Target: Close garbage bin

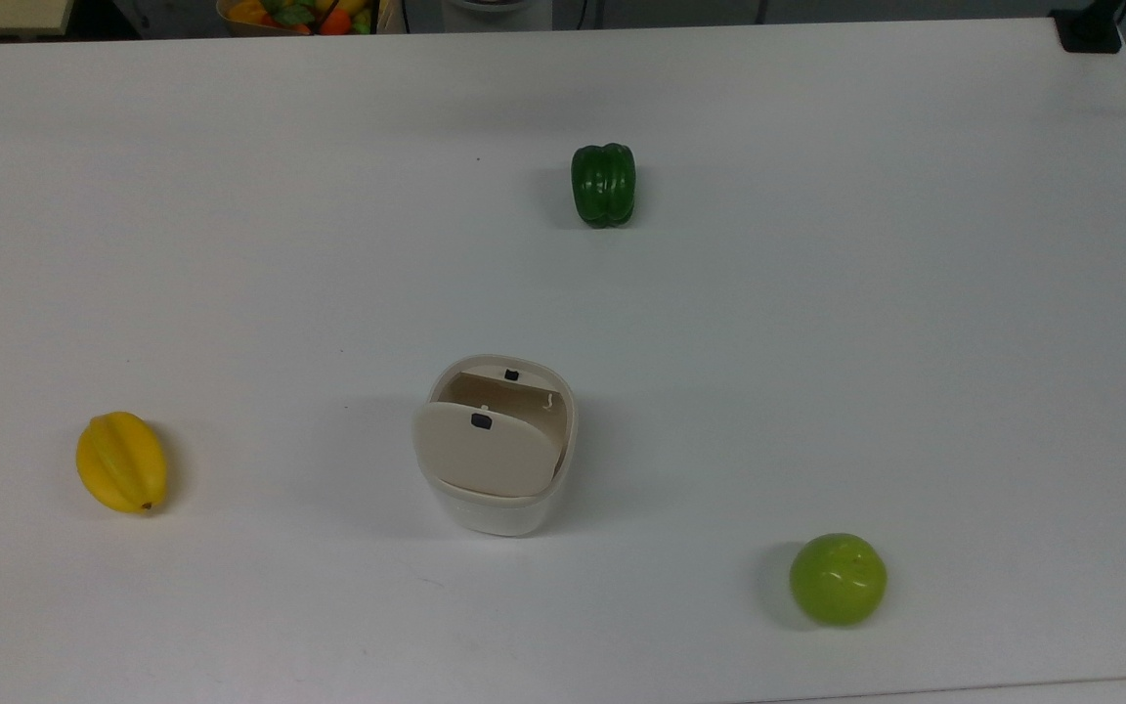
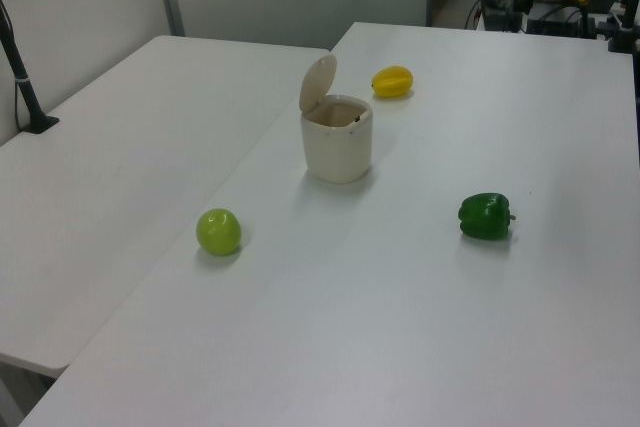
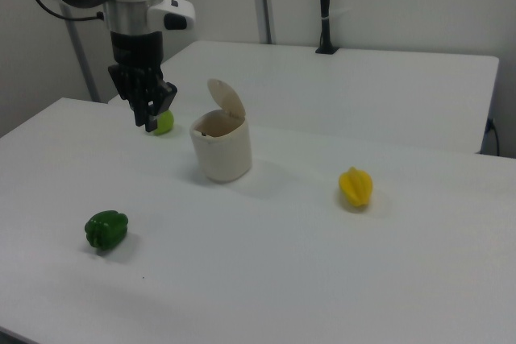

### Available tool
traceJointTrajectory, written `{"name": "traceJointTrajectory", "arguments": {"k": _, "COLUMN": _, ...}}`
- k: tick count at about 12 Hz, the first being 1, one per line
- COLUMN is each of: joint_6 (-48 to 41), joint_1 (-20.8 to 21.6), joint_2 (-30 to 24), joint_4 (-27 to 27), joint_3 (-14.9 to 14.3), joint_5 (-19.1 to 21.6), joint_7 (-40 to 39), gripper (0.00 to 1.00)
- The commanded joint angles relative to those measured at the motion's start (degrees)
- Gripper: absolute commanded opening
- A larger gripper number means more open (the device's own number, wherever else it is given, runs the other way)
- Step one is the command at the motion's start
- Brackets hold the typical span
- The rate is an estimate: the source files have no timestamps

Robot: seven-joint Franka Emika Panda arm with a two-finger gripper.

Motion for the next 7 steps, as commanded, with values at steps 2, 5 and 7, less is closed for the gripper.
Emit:
{"name": "traceJointTrajectory", "arguments": {"k": 2, "joint_6": -0.4, "joint_1": 0.8, "joint_2": -0.2, "joint_4": -0.6, "joint_3": 0.1, "joint_5": 1.4, "joint_7": 0.2, "gripper": 0.00}}
{"name": "traceJointTrajectory", "arguments": {"k": 5, "joint_6": 3.3, "joint_1": 1.4, "joint_2": 0.5, "joint_4": -1.0, "joint_3": 0.3, "joint_5": 2.0, "joint_7": 0.2, "gripper": 0.00}}
{"name": "traceJointTrajectory", "arguments": {"k": 7, "joint_6": 10.0, "joint_1": 1.4, "joint_2": 2.6, "joint_4": -0.7, "joint_3": 0.3, "joint_5": 2.6, "joint_7": 1.2, "gripper": 0.00}}
